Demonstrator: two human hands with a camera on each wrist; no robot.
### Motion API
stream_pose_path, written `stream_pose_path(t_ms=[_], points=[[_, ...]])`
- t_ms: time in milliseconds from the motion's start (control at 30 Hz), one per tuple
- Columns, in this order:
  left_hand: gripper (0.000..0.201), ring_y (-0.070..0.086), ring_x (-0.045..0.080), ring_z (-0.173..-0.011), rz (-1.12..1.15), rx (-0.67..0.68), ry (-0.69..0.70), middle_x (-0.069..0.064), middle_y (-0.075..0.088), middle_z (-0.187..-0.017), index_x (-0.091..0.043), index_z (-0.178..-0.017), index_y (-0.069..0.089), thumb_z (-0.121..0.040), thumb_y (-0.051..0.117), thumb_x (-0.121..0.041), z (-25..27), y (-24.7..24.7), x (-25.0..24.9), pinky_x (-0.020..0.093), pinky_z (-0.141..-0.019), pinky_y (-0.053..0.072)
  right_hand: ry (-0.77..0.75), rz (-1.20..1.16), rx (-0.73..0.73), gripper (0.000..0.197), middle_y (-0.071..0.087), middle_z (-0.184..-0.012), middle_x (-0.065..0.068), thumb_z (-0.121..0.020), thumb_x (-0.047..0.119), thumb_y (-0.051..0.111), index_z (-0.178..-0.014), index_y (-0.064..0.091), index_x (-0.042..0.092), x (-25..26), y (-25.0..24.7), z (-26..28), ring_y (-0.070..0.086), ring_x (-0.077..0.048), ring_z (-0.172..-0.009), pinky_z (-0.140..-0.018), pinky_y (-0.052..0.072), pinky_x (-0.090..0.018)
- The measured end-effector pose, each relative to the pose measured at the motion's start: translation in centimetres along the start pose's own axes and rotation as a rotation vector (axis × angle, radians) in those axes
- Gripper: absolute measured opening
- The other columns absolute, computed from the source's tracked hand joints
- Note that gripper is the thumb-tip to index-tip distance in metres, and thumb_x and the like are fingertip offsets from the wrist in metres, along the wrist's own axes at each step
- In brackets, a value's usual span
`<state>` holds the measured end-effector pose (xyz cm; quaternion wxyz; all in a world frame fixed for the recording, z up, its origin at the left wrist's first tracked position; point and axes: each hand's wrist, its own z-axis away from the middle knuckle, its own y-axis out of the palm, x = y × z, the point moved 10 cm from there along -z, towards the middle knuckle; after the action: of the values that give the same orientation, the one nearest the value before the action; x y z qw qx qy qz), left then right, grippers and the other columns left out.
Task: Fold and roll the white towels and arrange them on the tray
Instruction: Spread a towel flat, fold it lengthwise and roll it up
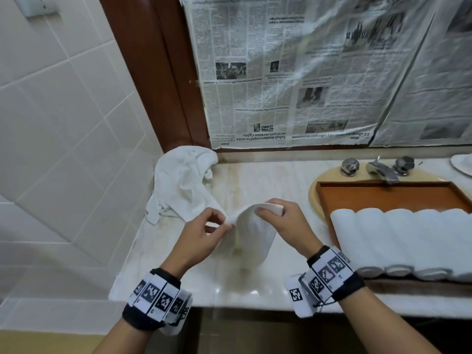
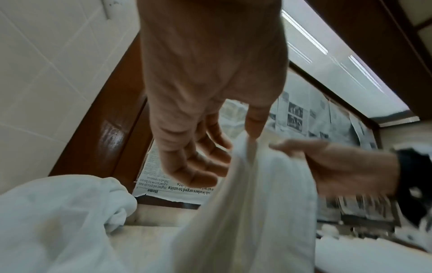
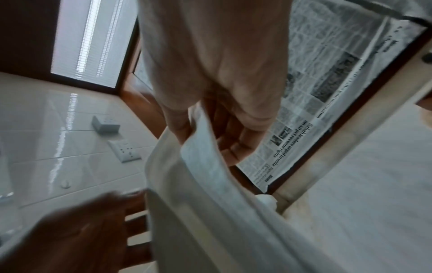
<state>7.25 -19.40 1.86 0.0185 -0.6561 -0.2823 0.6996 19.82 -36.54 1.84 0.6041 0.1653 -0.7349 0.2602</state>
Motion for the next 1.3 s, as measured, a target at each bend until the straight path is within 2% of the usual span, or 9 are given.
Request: stream_pose_path(t_ms=[100, 333, 433, 567, 733, 933, 1100, 1200, 1300], points=[[0.026, 0.067, 0.004, -0.093, -0.061, -0.031, 0.050, -0.013, 0.069, -0.103, -0.033, -0.106, 0.063, -0.085, 0.075, -0.043, 0.7, 1.1, -1.2, 0.016, -0.071, 0.049, -0.008, 0.101, 0.063, 0.005, 0.073, -0.081, -0.001, -0.084, 0.020, 0.076, -0.085, 0.075, 0.016, 0.5, 0.9, -0.1, 0.064, -0.009, -0.076, -0.068, 0.049, -0.026], [0.014, 0.066, 0.008, -0.094, -0.019, -0.071, 0.175, -0.015, 0.070, -0.101, -0.034, -0.098, 0.070, -0.086, 0.076, -0.040, 1.5, 1.5, -4.0, 0.024, -0.071, 0.053, -0.023, 0.280, 0.131, 0.004, 0.072, -0.073, 0.005, -0.080, 0.020, 0.076, -0.082, 0.076, 0.017, 0.7, 3.3, 0.0, 0.066, -0.011, -0.072, -0.065, 0.051, -0.026], [0.006, 0.065, 0.008, -0.091, -0.073, -0.074, 0.213, -0.016, 0.070, -0.098, -0.036, -0.092, 0.072, -0.087, 0.076, -0.037, 1.6, 1.2, -4.2, 0.023, -0.067, 0.050, -0.019, 0.339, 0.180, 0.013, 0.055, -0.057, 0.010, -0.080, 0.019, 0.074, -0.069, 0.068, 0.015, 0.6, 5.2, 0.4, 0.047, -0.009, -0.055, -0.053, 0.037, -0.023], [0.007, 0.065, 0.008, -0.084, -0.086, -0.098, 0.224, -0.013, 0.070, -0.087, -0.027, -0.085, 0.070, -0.092, 0.070, -0.030, 1.5, 0.1, -3.2, 0.015, -0.064, 0.042, -0.014, 0.294, 0.190, 0.038, 0.038, -0.053, 0.008, -0.082, 0.026, 0.074, -0.057, 0.049, 0.012, 0.1, 6.8, 0.7, 0.034, -0.009, -0.053, -0.052, 0.026, -0.027], [0.014, 0.059, 0.005, -0.073, 0.043, -0.193, 0.106, -0.013, 0.064, -0.076, -0.019, -0.089, 0.063, -0.098, 0.061, -0.028, 2.1, -2.9, 0.2, 0.023, -0.069, 0.044, 0.031, 0.246, 0.170, 0.039, 0.039, -0.053, 0.011, -0.083, 0.031, 0.076, -0.055, 0.052, 0.021, -2.4, 6.9, 1.2, 0.035, -0.007, -0.053, -0.051, 0.026, -0.023], [0.034, 0.050, 0.009, -0.076, 0.211, -0.247, 0.005, -0.008, 0.056, -0.080, -0.022, -0.094, 0.058, -0.090, 0.051, -0.055, 2.8, -7.0, 3.2, 0.035, -0.073, 0.041, 0.186, 0.287, 0.114, 0.013, 0.067, -0.067, 0.004, -0.087, 0.030, 0.073, -0.079, 0.075, 0.020, -9.2, 5.5, 2.2, 0.054, -0.006, -0.062, -0.061, 0.040, -0.022], [0.021, 0.056, 0.006, -0.085, 0.221, -0.398, -0.040, -0.003, 0.064, -0.096, -0.019, -0.103, 0.058, -0.104, 0.048, -0.037, 3.6, -10.9, 5.5, 0.028, -0.075, 0.043, 0.244, 0.423, -0.073, 0.011, 0.070, -0.077, 0.006, -0.092, 0.022, 0.066, -0.084, 0.073, 0.020, -12.1, 2.2, 2.9, 0.062, -0.016, -0.078, -0.068, 0.043, -0.025], [0.022, 0.056, 0.011, -0.084, 0.198, -0.416, -0.126, -0.002, 0.062, -0.093, -0.019, -0.100, 0.058, -0.102, 0.050, -0.040, 3.0, -11.9, 9.5, 0.030, -0.072, 0.043, 0.225, 0.427, -0.136, 0.016, 0.068, -0.077, 0.003, -0.095, 0.024, 0.061, -0.084, 0.070, 0.016, -11.2, 1.5, 2.7, 0.061, -0.019, -0.078, -0.070, 0.044, -0.029], [0.021, 0.057, 0.019, -0.087, 0.122, -0.416, -0.224, 0.000, 0.062, -0.092, -0.019, -0.097, 0.058, -0.100, 0.055, -0.039, 1.8, -11.9, 14.2, 0.033, -0.073, 0.042, 0.182, 0.416, -0.115, 0.019, 0.066, -0.077, 0.002, -0.097, 0.026, 0.058, -0.085, 0.067, 0.015, -9.6, 3.3, 1.7, 0.058, -0.014, -0.075, -0.064, 0.040, -0.018]])
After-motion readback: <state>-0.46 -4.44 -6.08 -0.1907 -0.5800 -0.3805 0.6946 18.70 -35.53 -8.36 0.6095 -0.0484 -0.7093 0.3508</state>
